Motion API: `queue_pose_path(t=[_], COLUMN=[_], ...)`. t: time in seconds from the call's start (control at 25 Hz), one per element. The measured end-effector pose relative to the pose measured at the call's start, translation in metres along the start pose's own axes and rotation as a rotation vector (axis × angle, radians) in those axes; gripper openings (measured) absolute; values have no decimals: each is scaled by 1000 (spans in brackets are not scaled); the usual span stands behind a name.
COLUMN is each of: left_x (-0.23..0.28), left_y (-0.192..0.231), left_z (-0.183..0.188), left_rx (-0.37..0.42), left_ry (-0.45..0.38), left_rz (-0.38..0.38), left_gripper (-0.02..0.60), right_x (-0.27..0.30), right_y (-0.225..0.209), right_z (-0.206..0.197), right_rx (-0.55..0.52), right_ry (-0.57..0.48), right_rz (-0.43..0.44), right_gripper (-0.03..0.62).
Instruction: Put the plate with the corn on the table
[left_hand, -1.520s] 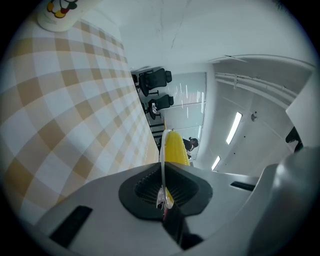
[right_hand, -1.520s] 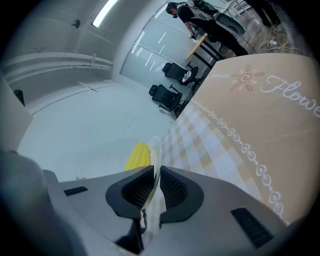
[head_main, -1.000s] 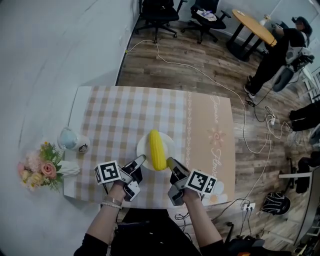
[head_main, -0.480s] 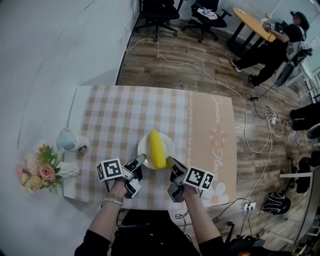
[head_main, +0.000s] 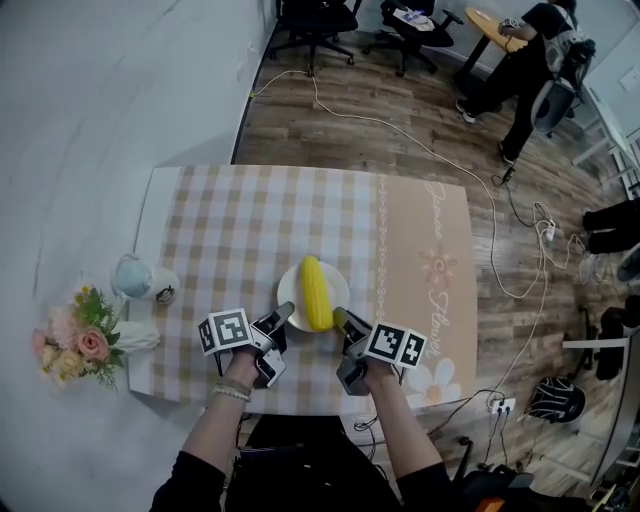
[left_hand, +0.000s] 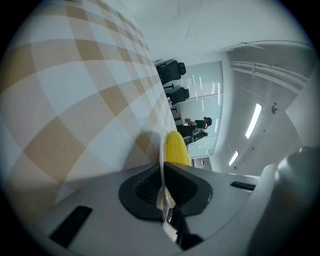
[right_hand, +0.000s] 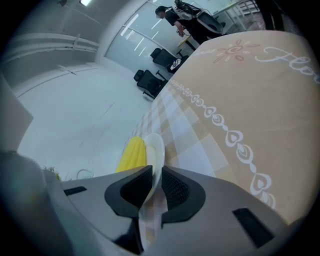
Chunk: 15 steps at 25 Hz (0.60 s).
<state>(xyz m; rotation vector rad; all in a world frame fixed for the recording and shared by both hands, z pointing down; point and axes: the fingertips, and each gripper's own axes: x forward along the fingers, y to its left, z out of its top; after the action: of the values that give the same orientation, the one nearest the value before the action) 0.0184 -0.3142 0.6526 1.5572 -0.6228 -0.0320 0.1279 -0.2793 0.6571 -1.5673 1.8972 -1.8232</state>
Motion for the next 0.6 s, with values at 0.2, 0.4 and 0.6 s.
queue_pose_path(t=[0.2, 0.4, 0.6], left_x=[0, 1, 1], left_y=[5, 5, 9], left_z=[-2, -1, 1], left_rx=[19, 4, -13], left_ry=[13, 11, 21], left_rz=[21, 32, 58], left_gripper=[21, 21, 21], right_x=[3, 4, 7], right_y=[-6, -7, -7], right_z=[-5, -5, -5], right_rx=[-19, -16, -18], right_ry=[33, 40, 45], right_rz=[-47, -76, -87], right_gripper=[92, 97, 97])
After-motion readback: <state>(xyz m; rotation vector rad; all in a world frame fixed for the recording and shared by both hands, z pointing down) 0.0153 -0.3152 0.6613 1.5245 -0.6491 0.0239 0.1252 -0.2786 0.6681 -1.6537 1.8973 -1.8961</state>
